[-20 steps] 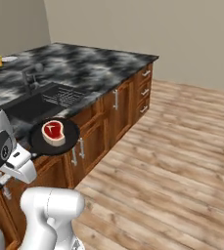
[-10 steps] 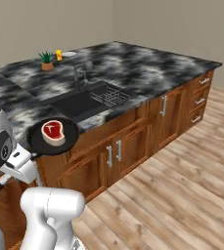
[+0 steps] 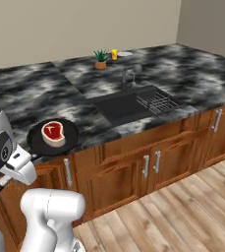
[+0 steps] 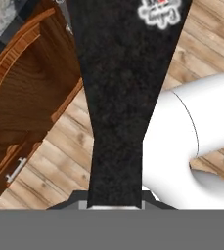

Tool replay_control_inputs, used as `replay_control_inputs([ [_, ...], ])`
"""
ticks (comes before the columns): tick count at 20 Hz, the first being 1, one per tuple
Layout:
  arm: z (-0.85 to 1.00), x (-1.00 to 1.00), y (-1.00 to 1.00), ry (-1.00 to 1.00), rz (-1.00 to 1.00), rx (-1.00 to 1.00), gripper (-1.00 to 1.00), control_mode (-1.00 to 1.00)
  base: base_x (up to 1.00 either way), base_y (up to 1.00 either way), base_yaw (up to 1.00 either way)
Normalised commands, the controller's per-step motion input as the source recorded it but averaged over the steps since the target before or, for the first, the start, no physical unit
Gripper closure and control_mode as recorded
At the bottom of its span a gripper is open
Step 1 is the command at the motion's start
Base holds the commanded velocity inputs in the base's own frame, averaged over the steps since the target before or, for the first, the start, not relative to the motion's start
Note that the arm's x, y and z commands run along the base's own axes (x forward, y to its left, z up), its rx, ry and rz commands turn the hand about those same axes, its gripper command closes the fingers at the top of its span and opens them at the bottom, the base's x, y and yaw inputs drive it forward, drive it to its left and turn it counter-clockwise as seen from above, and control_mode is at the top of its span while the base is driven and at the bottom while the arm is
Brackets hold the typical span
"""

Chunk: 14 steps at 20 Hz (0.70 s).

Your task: Pick up the pan with the steak in it and place it on the dining table. Then place the steak on the plate.

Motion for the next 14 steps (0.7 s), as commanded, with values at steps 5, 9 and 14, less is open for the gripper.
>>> replay_control_inputs([
  [5,0.0,0.0,0.0,0.0,0.0,0.0,1.0,1.0,-0.14,0.0,0.48],
  [9,0.0,0.0,0.0,0.0,0.0,0.0,1.0,1.0,-0.13,0.0,0.48],
  [14,0.0,0.0,0.0,0.0,0.0,0.0,1.0,1.0,-0.14,-0.01,0.48],
])
